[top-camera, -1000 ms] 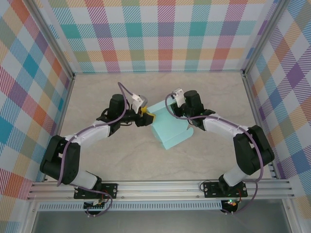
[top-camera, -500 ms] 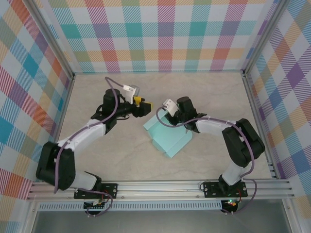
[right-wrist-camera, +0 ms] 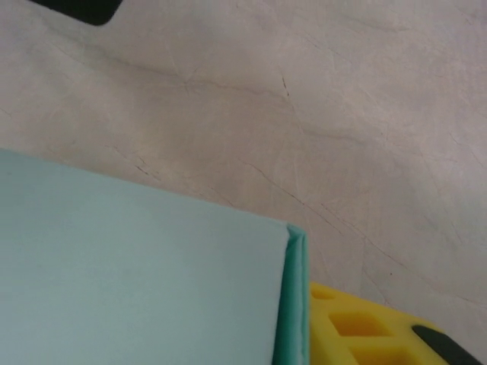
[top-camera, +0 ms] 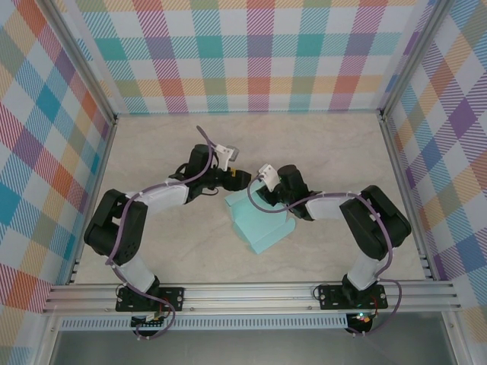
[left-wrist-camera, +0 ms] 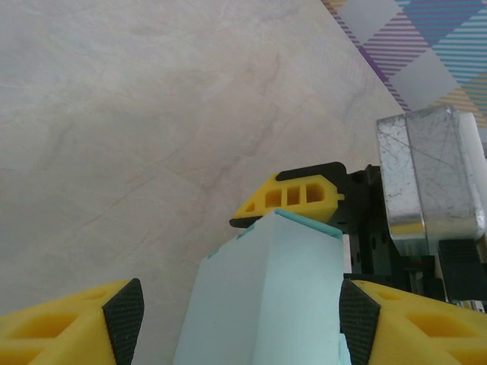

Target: Fold the paper box

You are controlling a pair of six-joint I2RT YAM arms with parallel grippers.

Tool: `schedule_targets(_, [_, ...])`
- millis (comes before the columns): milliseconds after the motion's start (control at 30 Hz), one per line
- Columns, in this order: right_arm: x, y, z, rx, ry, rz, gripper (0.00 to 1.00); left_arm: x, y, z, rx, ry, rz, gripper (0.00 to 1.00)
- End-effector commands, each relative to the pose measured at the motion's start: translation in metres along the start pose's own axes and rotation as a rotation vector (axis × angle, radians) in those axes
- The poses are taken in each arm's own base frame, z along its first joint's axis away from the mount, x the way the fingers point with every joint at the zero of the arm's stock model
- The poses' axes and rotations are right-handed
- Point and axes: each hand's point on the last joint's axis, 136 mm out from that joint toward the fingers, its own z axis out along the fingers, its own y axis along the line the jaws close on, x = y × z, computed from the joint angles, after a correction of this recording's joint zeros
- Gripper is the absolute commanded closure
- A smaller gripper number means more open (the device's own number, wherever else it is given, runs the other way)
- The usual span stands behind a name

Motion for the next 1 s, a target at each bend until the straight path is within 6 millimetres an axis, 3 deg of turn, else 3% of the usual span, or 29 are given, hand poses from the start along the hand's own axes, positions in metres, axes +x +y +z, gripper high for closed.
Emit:
schedule_targets(0, [-0.004, 0.002, -0.007, -0.003, -0.042, 0.005, 0.60, -0.012, -0.009, 0.002, 0.028, -0.023, 0.011, 0.30])
schedule_targets(200, [-0.002, -0.001, -0.017, 0.026, -0.055, 0.042, 0.55, -0.014, -0.010, 0.002, 0.020, 0.004, 0.019, 0.31])
schedule_targets(467, [-0.001, -0.002, -0.026, 0.048, -0.101, 0.100, 0.57, -0.010, -0.009, 0.012, 0.019, 0.043, 0.013, 0.32])
schedule_targets(500, [-0.012, -0.004, -0.027, 0.053, -0.146, 0.110, 0.57, -0.008, -0.007, 0.014, 0.018, 0.048, 0.006, 0.33])
schedule_targets(700, [-0.029, -0.014, -0.026, 0.095, -0.211, 0.135, 0.60, 0.001, -0.004, 0.028, 0.012, 0.079, -0.051, 0.39])
schedule_targets(967, [-0.032, -0.010, -0.016, 0.123, -0.210, 0.093, 0.78, 0.004, -0.012, 0.032, 0.052, 0.073, -0.106, 0.42])
